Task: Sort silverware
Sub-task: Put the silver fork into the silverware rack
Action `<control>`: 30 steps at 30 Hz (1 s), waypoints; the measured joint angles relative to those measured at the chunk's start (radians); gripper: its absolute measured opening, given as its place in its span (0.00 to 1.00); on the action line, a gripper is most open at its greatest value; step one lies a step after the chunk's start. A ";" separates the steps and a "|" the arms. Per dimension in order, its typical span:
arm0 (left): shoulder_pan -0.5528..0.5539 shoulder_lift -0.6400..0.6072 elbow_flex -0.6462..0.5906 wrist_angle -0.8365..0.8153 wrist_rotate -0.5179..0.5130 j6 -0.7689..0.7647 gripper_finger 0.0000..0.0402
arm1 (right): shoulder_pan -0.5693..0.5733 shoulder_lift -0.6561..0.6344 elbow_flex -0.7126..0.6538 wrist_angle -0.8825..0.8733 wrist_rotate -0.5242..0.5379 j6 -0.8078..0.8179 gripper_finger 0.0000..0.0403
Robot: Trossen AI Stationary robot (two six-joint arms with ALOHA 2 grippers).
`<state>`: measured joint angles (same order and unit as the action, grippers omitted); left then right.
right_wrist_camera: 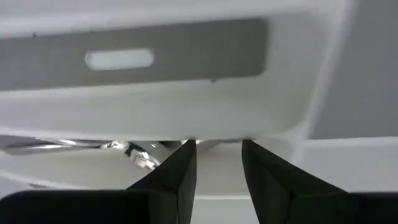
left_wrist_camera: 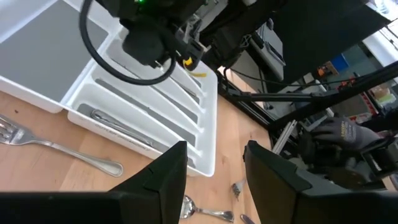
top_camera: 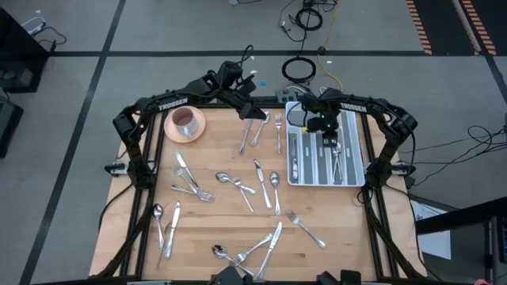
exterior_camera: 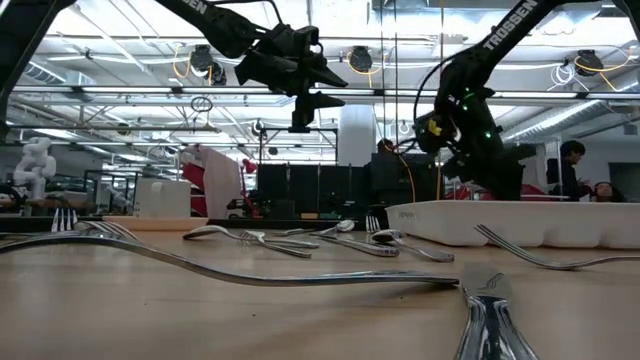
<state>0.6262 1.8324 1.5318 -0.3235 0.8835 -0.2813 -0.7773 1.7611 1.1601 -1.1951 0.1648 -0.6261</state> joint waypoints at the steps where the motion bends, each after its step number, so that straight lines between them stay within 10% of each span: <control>1: 0.000 0.000 0.000 0.008 0.000 -0.002 0.41 | 0.000 0.000 0.020 -0.001 -0.005 0.012 0.30; 8: 0.001 -0.001 0.000 0.227 0.103 -0.160 0.41 | 0.002 -0.006 0.263 -0.024 -0.207 0.056 0.30; 17: 0.052 -0.164 0.000 0.530 0.141 -0.274 0.41 | -0.002 -0.130 0.529 -0.056 -1.028 0.064 0.30; 30: 0.222 -0.562 0.000 0.081 0.110 0.089 0.41 | -0.037 -0.626 0.457 -0.329 -1.451 -0.197 0.24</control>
<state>0.8481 1.2707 1.5318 -0.2426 0.9938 -0.1926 -0.8145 1.1352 1.6167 -1.5240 -1.2862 -0.8230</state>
